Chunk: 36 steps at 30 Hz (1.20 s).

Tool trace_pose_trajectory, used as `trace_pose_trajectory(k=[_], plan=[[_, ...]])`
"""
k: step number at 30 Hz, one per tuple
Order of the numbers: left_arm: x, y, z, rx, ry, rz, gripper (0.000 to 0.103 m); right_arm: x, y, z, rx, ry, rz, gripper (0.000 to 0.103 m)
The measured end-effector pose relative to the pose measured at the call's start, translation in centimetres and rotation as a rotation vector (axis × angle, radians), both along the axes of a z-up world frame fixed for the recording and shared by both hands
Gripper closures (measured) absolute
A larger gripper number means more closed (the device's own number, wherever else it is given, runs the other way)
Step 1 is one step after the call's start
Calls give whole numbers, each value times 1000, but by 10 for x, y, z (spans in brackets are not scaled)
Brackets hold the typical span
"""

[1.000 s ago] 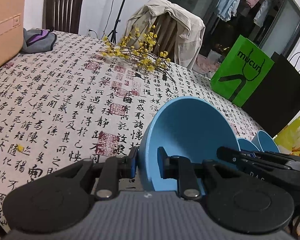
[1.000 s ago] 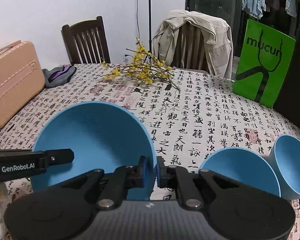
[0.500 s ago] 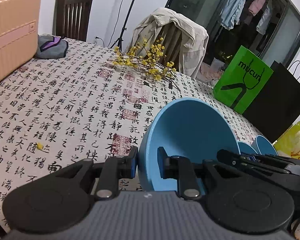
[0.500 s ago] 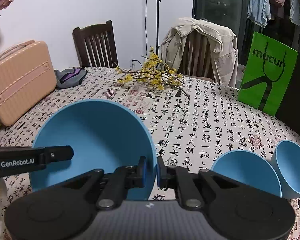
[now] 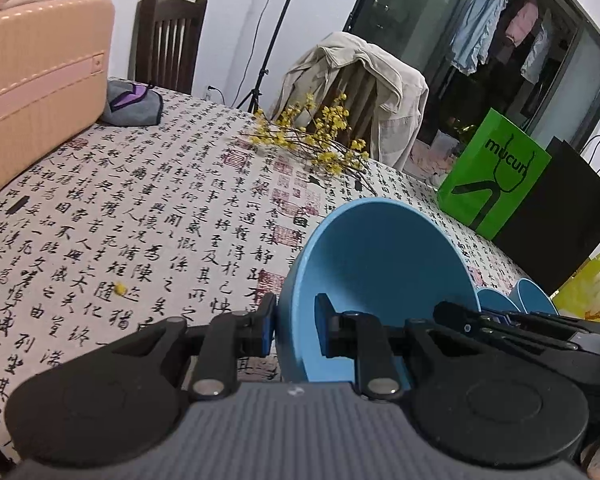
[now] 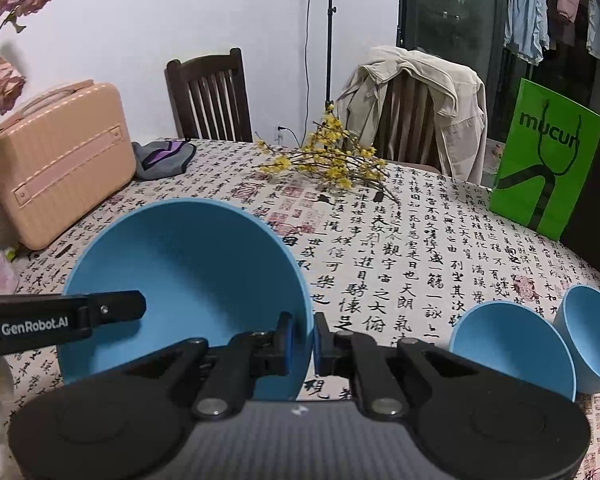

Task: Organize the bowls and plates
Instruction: 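Lift the gripped blue bowl and carry it toward the pink vase, then lower the blue bowl onto the table beside the vase and open both grippers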

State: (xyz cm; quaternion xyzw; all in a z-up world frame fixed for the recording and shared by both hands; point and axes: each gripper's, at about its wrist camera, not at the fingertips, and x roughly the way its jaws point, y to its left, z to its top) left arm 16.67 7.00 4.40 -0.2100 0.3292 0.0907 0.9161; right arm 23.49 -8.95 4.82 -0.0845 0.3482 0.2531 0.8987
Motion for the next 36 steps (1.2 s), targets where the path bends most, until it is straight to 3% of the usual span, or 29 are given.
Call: trace_pose_trajectory(k=[14,36], plan=[[-26,25,0,19,0,51,82,-19,28,0,24,-3,45,93],[-62,66,-17,30,10,136,82,-38,74,-27,56,56,113,93]])
